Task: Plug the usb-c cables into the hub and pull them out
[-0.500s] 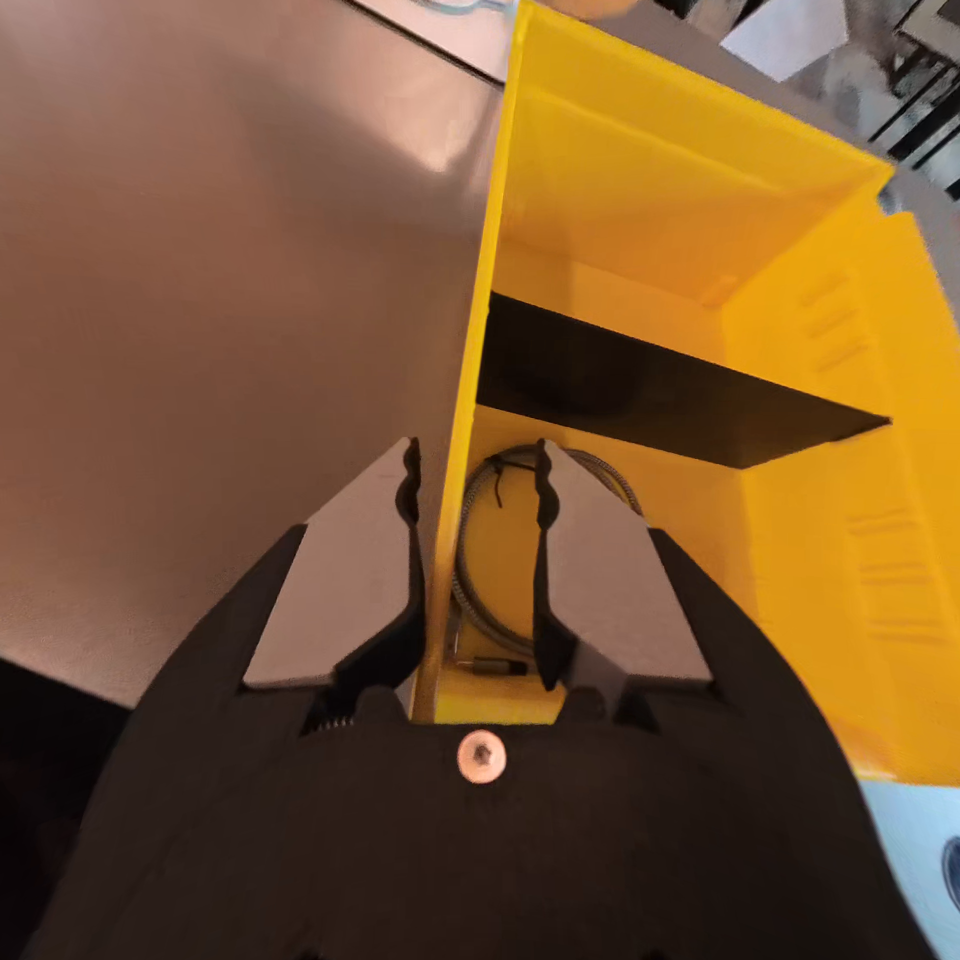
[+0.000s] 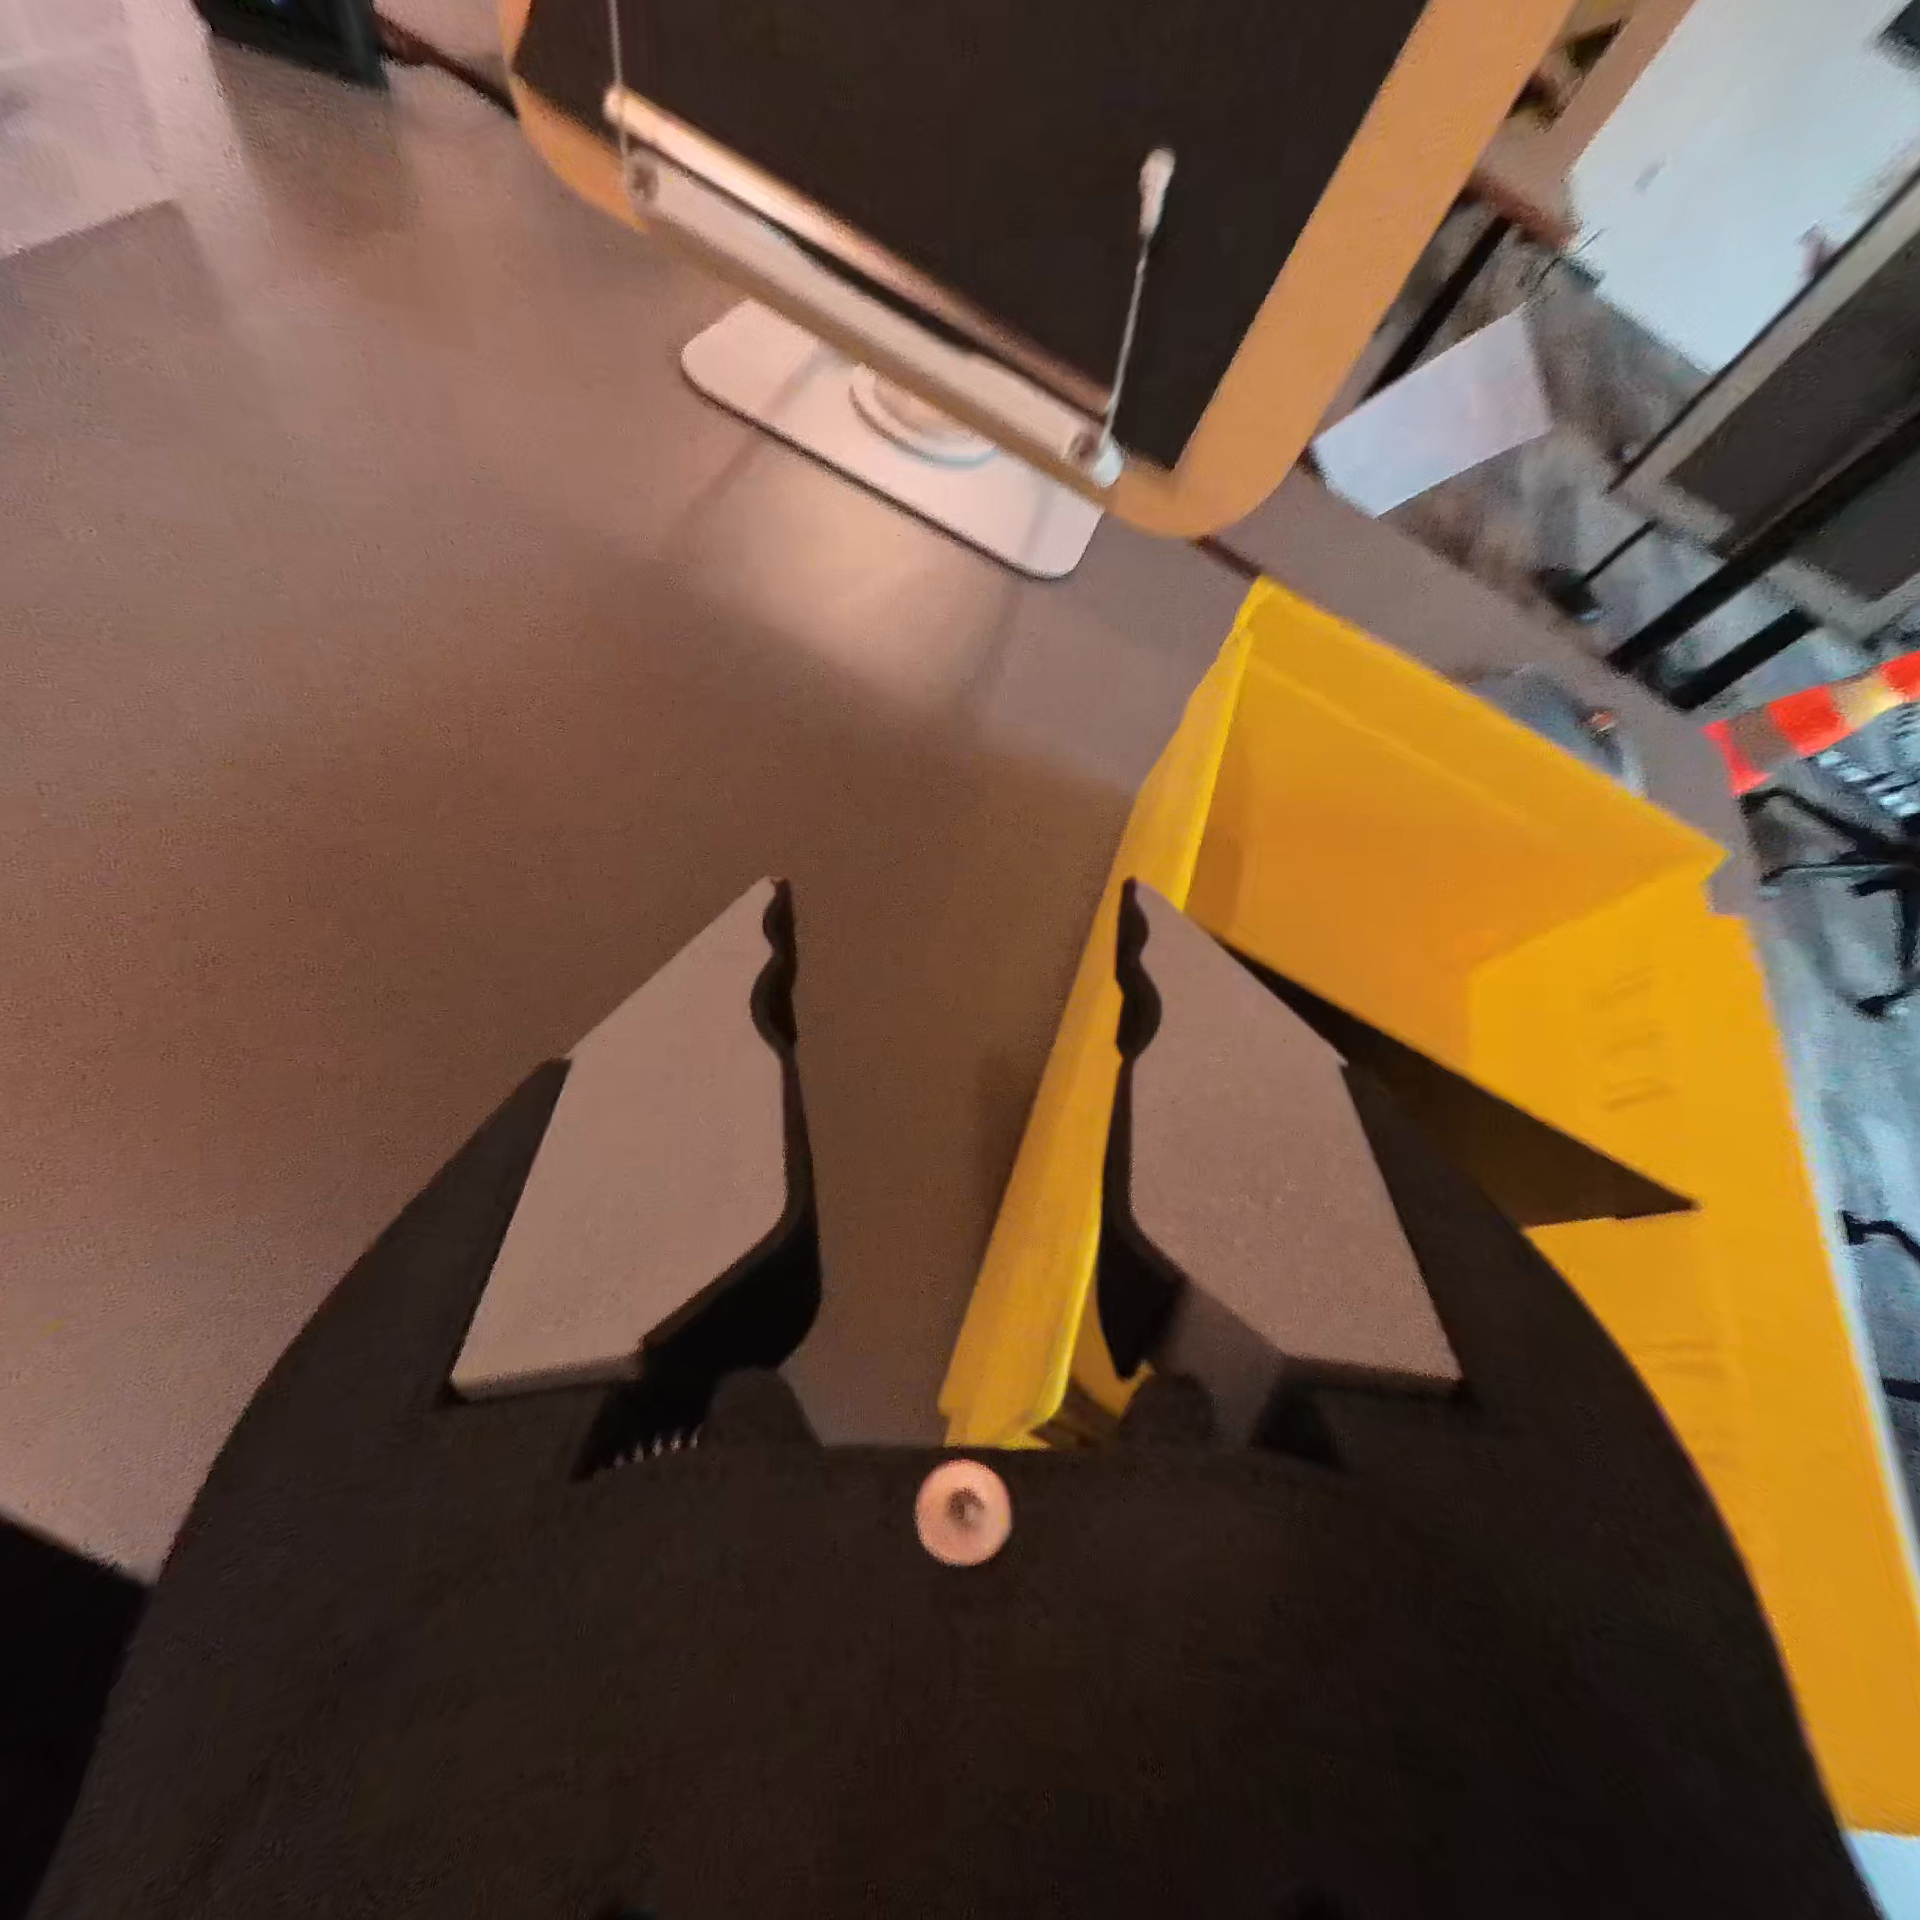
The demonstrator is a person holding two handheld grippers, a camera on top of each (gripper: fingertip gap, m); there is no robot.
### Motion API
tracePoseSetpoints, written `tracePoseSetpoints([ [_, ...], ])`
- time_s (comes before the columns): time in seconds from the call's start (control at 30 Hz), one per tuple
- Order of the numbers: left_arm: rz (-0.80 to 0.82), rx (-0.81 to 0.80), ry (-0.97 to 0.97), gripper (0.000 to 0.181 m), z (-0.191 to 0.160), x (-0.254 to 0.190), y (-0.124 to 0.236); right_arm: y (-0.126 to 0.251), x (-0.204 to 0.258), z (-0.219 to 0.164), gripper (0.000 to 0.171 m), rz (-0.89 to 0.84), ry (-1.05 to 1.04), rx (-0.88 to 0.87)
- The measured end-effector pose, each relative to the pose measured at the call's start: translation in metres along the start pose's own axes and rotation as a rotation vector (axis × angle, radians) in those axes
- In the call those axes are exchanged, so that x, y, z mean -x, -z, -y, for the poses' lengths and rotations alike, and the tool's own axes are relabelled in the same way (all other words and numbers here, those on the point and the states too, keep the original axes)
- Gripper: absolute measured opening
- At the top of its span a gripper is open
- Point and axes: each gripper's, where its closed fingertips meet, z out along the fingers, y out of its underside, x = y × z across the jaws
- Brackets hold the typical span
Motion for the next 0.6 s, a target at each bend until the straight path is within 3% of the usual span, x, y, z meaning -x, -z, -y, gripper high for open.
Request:
tracePoseSetpoints([
  [0.07, -0.03, 0.156, 0.008, 0.046, 0.002, 0.023, -0.036, 0.003, 0.001, 0.023, 0.055, -0.056, 0.034, -0.062],
  [0.2, -0.096, 0.47, 0.025, 0.053, -0.024, 0.053, -0.107, -0.005, 0.055, 0.05, 0.056, 0.166, 0.025, -0.135],
  [0.3, -0.237, 0.673, 0.043, 0.06, -0.054, 0.049, -0.135, -0.027, 0.091, 0.041, 0.057, 0.257, 0.115, -0.106],
  [0.4, -0.378, 0.738, 0.072, 0.075, -0.057, 0.041, -0.144, -0.049, 0.112, 0.033, 0.055, 0.291, 0.199, -0.093],
  [0.47, -0.239, 0.76, -0.044, 0.063, -0.06, 0.074, -0.153, -0.063, 0.122, 0.034, 0.053, 0.341, 0.21, -0.104],
  [0.6, -0.168, 0.74, -0.093, 0.064, -0.057, 0.109, -0.163, -0.1, 0.128, 0.04, 0.05, 0.398, 0.179, -0.112],
])
